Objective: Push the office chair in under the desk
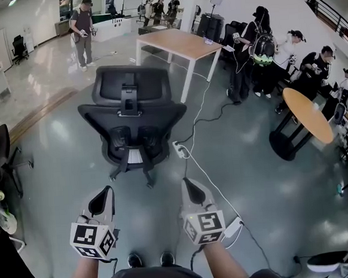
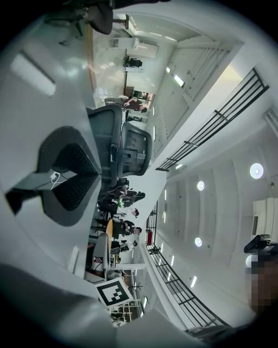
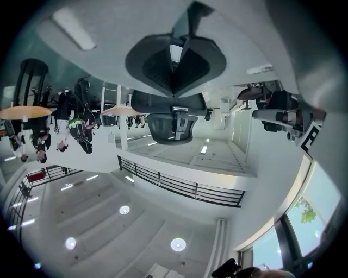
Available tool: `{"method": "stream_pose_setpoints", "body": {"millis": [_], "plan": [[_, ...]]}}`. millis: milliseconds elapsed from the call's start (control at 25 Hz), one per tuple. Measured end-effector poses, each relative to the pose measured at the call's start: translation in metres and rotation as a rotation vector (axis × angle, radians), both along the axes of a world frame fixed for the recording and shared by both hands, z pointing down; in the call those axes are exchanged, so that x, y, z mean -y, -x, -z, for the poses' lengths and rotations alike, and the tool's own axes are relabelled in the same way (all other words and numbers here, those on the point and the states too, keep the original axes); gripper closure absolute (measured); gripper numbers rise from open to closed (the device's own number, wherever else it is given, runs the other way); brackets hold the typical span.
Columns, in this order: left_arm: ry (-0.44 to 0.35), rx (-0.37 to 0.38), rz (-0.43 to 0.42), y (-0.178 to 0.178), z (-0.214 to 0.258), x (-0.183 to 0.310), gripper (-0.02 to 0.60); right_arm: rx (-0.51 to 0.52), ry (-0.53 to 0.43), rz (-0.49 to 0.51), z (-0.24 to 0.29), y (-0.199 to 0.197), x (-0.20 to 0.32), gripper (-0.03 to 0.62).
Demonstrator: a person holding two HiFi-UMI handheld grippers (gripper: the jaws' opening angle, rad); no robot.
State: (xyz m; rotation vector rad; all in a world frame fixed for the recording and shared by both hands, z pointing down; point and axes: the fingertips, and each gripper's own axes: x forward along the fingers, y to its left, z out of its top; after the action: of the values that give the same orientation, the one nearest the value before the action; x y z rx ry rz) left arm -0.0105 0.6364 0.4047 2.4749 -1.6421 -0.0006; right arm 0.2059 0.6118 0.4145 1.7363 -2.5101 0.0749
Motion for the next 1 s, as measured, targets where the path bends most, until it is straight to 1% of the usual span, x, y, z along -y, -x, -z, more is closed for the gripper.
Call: {"method": "stream_pose_setpoints", "body": {"millis": [160, 400, 560, 720, 800, 880, 1000], "plan": [[-0.005, 0.002, 0.006, 0.006, 0.0, -0.001, 0.563, 0.027, 0.008, -0.007, -0.001, 0.002, -0.001, 0.603], [-0.01, -0.007, 0.003, 0.016, 0.0, -0.005, 0.563, 0.061, 0.074, 0.029, -0.015, 0.014, -0.005, 0.603], [-0.018, -0.007, 0.002, 0.026, -0.002, -0.006, 0.563, 0.046, 0.076, 0.029, -0.017, 0.025, -0.007, 0.603], [-0.048, 0.018, 0.009, 0.04, -0.002, -0.006, 0.563, 0.024, 0.079, 0.068, -0.021, 0.042, -0.011, 0.603], [-0.058, 0.032, 0.001, 0.045, -0.003, -0.006, 0.563, -0.001, 0.077, 0.053, -0.023, 0.047, -0.012, 0.603], [-0.06, 0.03, -0.023, 0.049, -0.003, -0.006, 0.563, -0.018, 0.072, 0.023, -0.024, 0.049, -0.013, 0.603], [-0.086, 0.017, -0.054, 0.057, 0.001, -0.006, 0.563, -0.012, 0.075, 0.017, -0.026, 0.059, -0.016, 0.603]]}}
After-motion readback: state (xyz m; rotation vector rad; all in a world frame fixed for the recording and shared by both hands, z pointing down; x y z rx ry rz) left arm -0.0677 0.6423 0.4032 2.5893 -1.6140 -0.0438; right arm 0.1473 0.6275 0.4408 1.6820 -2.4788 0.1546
